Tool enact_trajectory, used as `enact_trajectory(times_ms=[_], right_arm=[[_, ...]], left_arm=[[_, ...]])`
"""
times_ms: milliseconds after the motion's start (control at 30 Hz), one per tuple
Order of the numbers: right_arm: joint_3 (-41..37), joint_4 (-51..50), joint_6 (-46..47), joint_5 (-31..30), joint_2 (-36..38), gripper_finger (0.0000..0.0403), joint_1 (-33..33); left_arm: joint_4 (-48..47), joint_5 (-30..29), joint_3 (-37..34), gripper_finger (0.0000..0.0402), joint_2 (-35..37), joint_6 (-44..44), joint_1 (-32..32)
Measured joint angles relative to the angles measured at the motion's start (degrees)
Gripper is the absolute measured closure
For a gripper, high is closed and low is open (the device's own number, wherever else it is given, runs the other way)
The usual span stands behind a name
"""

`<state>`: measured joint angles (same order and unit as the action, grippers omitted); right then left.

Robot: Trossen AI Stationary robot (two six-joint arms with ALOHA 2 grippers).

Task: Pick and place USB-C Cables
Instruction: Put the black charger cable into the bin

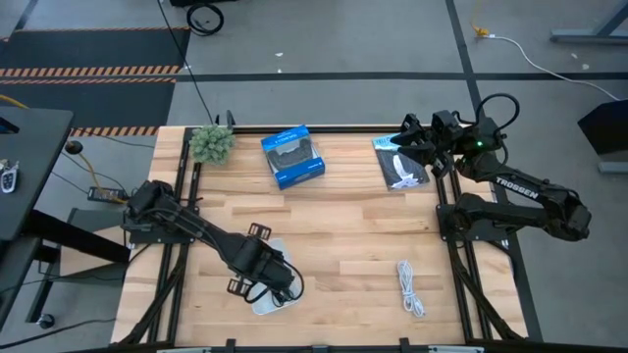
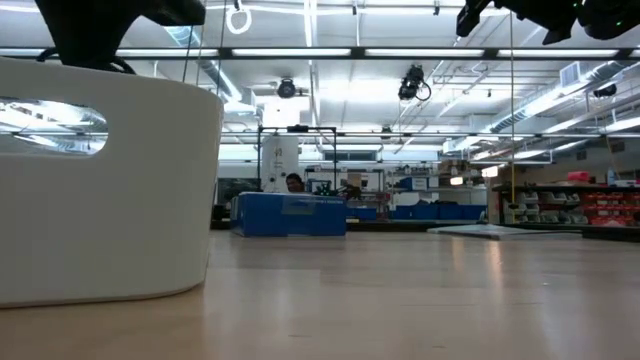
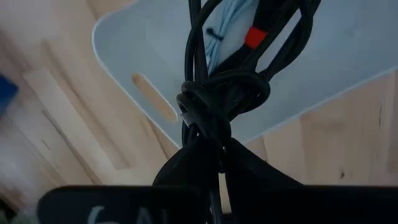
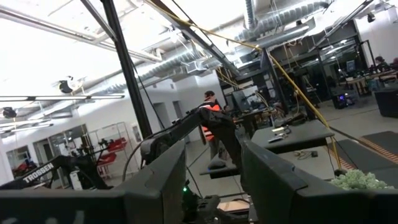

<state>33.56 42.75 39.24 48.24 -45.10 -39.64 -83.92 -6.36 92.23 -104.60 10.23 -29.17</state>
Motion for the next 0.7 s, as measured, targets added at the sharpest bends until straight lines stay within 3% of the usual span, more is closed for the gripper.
enact_trajectory(times_ms=[700], right_arm=[[0.00, -0.03, -0.42, 0.71, 0.00, 0.0241, 0.02]], left_arm=[[6.71, 0.70, 0.02, 0.0365, -4.22, -4.98, -0.63]])
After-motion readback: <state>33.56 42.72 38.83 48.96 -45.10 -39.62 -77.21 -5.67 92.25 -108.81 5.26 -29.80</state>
